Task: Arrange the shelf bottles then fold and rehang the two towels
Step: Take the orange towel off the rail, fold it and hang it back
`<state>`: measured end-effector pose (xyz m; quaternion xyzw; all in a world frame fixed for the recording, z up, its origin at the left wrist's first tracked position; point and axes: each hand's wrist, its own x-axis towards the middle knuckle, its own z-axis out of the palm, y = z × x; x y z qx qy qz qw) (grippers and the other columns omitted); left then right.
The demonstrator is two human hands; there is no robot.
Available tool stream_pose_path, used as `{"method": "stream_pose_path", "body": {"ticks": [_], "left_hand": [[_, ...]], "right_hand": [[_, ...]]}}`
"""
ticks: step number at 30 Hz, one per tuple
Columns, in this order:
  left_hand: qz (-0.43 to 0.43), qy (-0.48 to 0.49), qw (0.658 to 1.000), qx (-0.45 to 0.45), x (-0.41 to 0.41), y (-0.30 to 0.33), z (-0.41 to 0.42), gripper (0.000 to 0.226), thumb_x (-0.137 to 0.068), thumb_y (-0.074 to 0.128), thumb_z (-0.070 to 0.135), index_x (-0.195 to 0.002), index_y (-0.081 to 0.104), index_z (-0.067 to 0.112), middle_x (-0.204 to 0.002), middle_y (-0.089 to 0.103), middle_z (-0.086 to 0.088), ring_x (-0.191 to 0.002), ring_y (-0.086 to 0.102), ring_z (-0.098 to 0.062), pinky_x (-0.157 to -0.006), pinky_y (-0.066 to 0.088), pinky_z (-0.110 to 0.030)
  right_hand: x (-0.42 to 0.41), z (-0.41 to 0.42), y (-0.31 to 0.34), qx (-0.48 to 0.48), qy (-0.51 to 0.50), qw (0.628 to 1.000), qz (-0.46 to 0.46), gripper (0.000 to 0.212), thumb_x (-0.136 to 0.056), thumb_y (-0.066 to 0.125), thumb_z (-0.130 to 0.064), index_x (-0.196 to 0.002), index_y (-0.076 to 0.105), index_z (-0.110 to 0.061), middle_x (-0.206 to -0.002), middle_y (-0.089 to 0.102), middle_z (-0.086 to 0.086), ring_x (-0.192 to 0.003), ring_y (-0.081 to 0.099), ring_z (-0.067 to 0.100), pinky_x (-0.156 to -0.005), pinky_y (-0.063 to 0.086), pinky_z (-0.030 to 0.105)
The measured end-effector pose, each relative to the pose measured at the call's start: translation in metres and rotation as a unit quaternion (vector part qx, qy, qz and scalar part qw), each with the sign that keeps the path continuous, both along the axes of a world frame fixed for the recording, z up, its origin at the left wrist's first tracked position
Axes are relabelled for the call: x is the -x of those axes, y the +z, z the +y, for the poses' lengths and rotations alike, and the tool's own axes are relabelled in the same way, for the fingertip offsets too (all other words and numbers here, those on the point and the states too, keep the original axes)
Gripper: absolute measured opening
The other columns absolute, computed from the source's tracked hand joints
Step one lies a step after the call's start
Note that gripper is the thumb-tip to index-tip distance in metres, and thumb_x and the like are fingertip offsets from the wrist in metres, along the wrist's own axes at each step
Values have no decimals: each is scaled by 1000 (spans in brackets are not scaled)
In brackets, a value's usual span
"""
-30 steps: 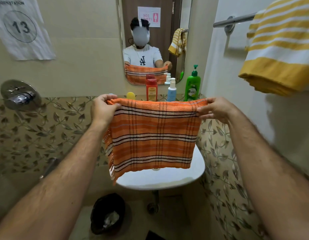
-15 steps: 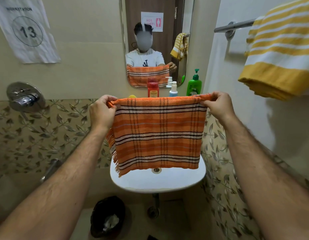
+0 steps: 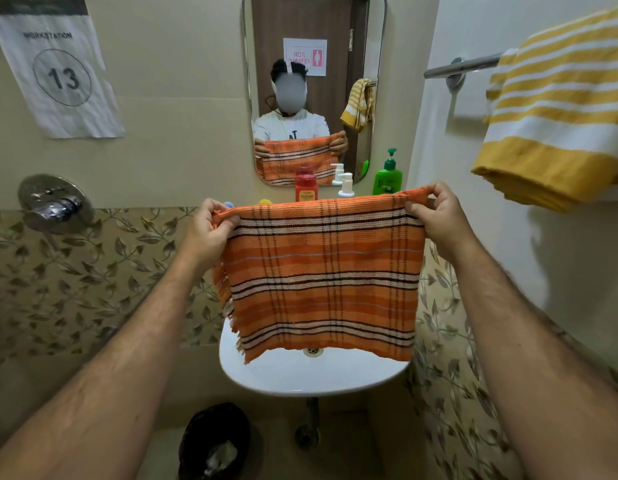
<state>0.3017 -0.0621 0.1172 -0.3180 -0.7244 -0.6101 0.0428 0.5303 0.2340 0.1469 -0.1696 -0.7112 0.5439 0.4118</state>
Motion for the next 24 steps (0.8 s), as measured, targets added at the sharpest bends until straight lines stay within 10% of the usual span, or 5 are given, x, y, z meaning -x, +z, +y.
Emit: {"method": "stream_pose_path", "body": {"ticks": [7,16,24], "left_hand": [[-127,-23,982,-141,-2,-1,5,37,-87,73,12,-114,51,25,-115,59,0,-98,63,-14,-78,57,-26],[-315,31,925,-210,-19,6,32,26,-77,81,9,-99,68,2,-92,73,-14,-84,73,-28,-73,61,-41],[-211,89,959,-165,-26,12,44,21,-90,69,18,-107,60,10,-85,63,-1,-71,62,-12,-53,49,-21]], "right_hand": [[1,7,-9,64,-4,998,-7,71,-91,67,-6,-150,28,-16,-107,70,14,-90,72,26,-64,58,36],[22,-8,-2,168,-65,983,33,21,-83,72,-2,-102,67,2,-90,72,17,-79,72,31,-68,60,37],[43,-6,2,134,-101,986,-7,16,-87,52,-24,-92,61,-11,-82,65,9,-75,68,30,-75,58,45]]}}
